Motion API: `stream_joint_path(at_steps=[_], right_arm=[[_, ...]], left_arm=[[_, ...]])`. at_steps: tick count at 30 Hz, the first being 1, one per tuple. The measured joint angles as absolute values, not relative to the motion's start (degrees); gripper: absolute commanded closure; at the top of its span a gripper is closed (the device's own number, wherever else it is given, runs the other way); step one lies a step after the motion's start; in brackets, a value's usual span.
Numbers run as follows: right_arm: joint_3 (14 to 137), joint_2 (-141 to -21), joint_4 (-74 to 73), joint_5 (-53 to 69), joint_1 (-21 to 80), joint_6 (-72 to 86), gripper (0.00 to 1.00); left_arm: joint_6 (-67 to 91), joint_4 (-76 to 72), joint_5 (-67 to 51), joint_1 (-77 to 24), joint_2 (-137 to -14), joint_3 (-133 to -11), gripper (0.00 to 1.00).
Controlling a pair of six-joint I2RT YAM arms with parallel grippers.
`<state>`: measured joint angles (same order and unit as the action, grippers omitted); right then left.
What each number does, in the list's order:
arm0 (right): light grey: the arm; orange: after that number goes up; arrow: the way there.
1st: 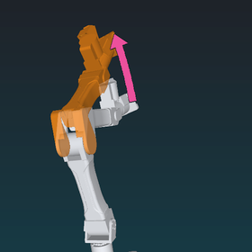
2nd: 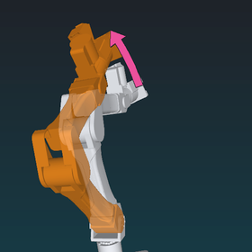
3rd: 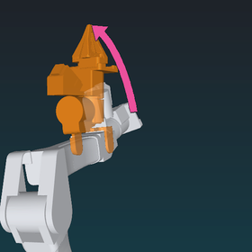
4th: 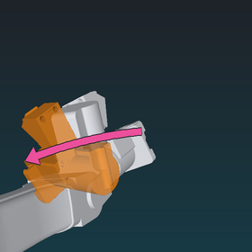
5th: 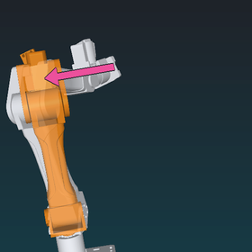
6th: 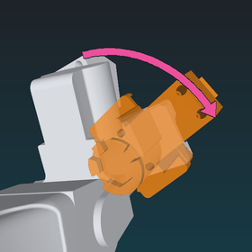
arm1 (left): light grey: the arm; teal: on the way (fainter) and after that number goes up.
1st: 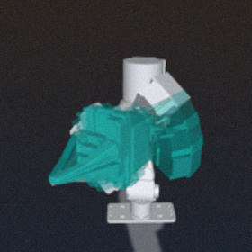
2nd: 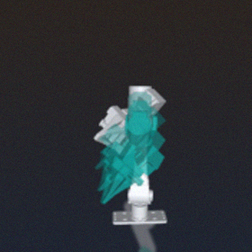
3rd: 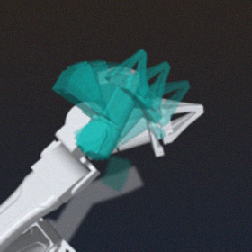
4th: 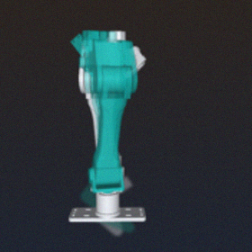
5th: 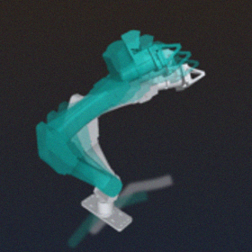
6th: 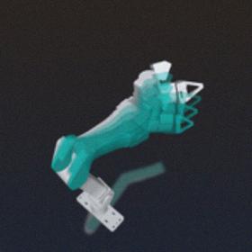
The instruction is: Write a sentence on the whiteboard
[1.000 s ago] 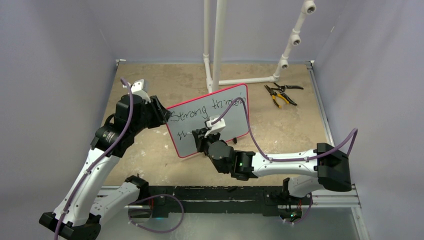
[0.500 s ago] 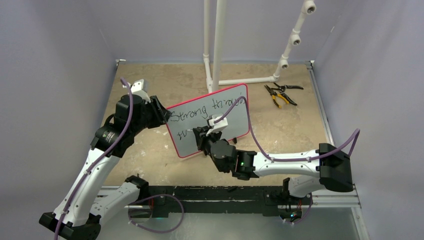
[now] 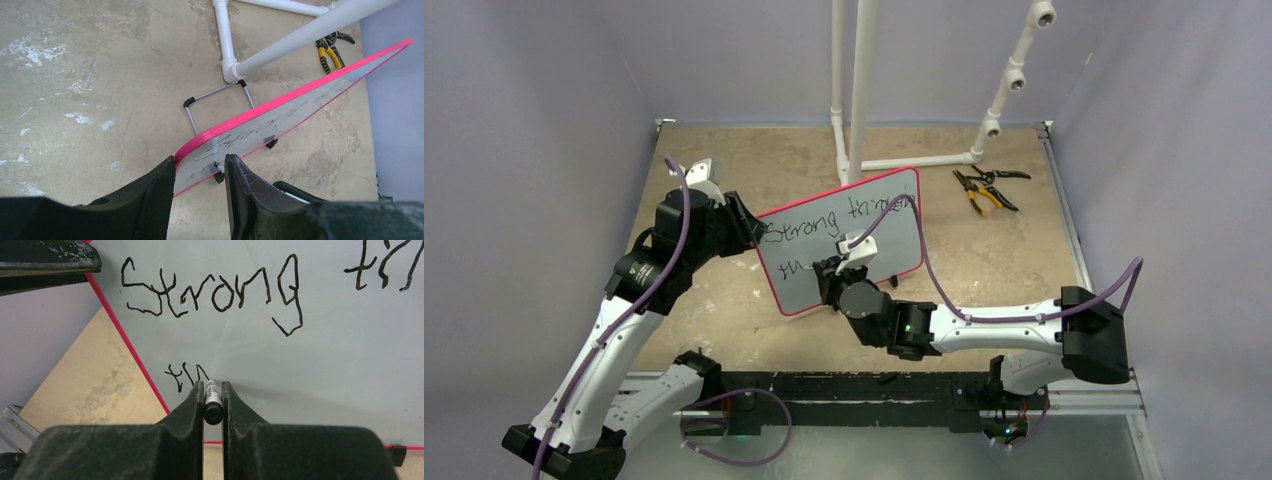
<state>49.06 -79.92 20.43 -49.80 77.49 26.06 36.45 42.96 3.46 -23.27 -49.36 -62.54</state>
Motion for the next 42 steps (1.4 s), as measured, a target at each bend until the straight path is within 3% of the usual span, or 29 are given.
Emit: stream_joint_path(at_steps=[15,42], right_arm=[[46.7,-75.3,24.3,-49.9,77.5,24.9,1.0],[47.4,-78.8,23.8,-50.2,77.3,24.4,1.0]], left_arm=[[36.5,43.0,3.4,-23.3,-49.4,-62.5,0.61],[36.4,42.9,3.4,-23.3,-50.1,-62.5,0.61]])
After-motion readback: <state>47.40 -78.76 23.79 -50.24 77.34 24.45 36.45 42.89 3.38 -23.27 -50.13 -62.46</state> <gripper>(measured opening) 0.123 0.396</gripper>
